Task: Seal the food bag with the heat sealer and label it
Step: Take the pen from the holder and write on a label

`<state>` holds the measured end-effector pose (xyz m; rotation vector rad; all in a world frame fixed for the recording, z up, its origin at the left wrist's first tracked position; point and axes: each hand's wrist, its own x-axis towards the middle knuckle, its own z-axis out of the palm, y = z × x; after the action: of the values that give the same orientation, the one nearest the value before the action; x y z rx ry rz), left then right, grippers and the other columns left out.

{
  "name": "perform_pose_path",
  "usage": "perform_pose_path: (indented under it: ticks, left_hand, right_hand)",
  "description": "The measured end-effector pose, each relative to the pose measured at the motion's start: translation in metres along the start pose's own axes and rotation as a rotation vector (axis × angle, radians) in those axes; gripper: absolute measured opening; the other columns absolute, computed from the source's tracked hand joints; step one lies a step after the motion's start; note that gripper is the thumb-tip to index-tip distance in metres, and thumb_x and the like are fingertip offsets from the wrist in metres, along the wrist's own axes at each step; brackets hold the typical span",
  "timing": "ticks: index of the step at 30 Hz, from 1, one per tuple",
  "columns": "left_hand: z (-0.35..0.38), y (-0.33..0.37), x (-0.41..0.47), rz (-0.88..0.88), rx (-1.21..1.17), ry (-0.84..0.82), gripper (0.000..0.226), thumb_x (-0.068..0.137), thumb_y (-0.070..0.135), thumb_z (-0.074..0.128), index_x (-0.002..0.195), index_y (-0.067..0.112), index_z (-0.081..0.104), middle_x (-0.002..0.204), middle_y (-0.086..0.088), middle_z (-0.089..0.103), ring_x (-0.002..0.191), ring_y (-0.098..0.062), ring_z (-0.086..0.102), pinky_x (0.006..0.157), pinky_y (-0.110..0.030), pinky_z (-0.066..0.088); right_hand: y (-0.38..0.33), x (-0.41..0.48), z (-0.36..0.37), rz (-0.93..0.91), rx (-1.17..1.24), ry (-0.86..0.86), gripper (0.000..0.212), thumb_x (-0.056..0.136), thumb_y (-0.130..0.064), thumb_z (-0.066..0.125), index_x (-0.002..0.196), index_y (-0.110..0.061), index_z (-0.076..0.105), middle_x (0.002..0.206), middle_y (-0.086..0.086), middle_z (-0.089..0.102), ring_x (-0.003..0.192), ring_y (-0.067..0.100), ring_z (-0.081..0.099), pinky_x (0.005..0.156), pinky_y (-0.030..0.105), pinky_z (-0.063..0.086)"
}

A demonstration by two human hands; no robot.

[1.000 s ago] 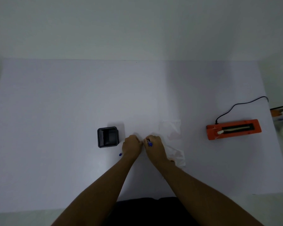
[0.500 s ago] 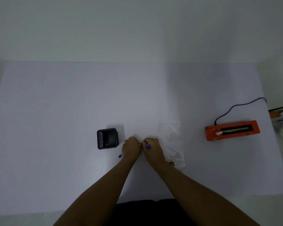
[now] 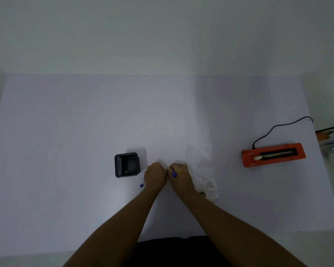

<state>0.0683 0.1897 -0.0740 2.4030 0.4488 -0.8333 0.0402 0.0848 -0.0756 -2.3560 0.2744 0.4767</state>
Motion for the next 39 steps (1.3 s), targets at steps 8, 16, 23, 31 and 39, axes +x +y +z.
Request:
perform_pose_path:
  ticks: [8, 16, 23, 31, 39]
  left_hand:
    - [-0.001, 0.000, -0.001, -0.014, -0.075, -0.013, 0.028, 0.087, 0.033, 0.067, 0.078, 0.006, 0.067, 0.077, -0.010, 0.070, 0.070, -0.024, 0.067, 0.059, -0.032, 0.053]
    - [-0.003, 0.002, -0.002, -0.019, -0.063, -0.020, 0.023, 0.088, 0.029, 0.064, 0.083, 0.006, 0.067, 0.082, -0.009, 0.070, 0.075, -0.024, 0.067, 0.066, -0.034, 0.057]
    - [-0.005, 0.004, -0.003, -0.029, -0.016, -0.037, 0.015, 0.090, 0.019, 0.060, 0.088, 0.006, 0.068, 0.088, -0.011, 0.070, 0.081, -0.026, 0.068, 0.069, -0.034, 0.055]
    - [-0.005, 0.003, -0.003, -0.011, -0.002, -0.022, 0.014, 0.090, 0.016, 0.059, 0.088, 0.005, 0.067, 0.088, -0.011, 0.070, 0.079, -0.025, 0.068, 0.068, -0.034, 0.056]
    - [-0.006, 0.004, -0.003, -0.013, -0.009, -0.027, 0.015, 0.088, 0.018, 0.060, 0.086, 0.006, 0.068, 0.085, -0.010, 0.070, 0.077, -0.025, 0.067, 0.066, -0.034, 0.056]
  right_hand:
    - [0.010, 0.003, 0.000, 0.038, 0.080, 0.043, 0.018, 0.092, -0.008, 0.054, 0.075, -0.003, 0.059, 0.080, 0.014, 0.058, 0.082, 0.024, 0.050, 0.069, 0.033, 0.043]
    - [0.010, 0.000, -0.001, -0.003, 0.072, 0.027, 0.016, 0.094, -0.014, 0.053, 0.087, -0.004, 0.064, 0.088, 0.011, 0.059, 0.089, 0.021, 0.050, 0.074, 0.033, 0.047]
    - [0.013, -0.001, 0.004, -0.043, 0.054, -0.008, 0.023, 0.091, -0.022, 0.050, 0.074, -0.012, 0.061, 0.074, 0.006, 0.059, 0.080, 0.024, 0.052, 0.066, 0.037, 0.047]
    - [0.011, 0.000, 0.004, -0.067, 0.052, -0.007, 0.021, 0.092, -0.011, 0.055, 0.073, -0.007, 0.063, 0.073, 0.010, 0.060, 0.077, 0.028, 0.054, 0.063, 0.039, 0.049]
    - [0.013, 0.002, 0.006, 0.013, 0.060, -0.030, 0.027, 0.091, -0.012, 0.055, 0.065, -0.009, 0.058, 0.068, 0.010, 0.056, 0.072, 0.023, 0.050, 0.058, 0.025, 0.037]
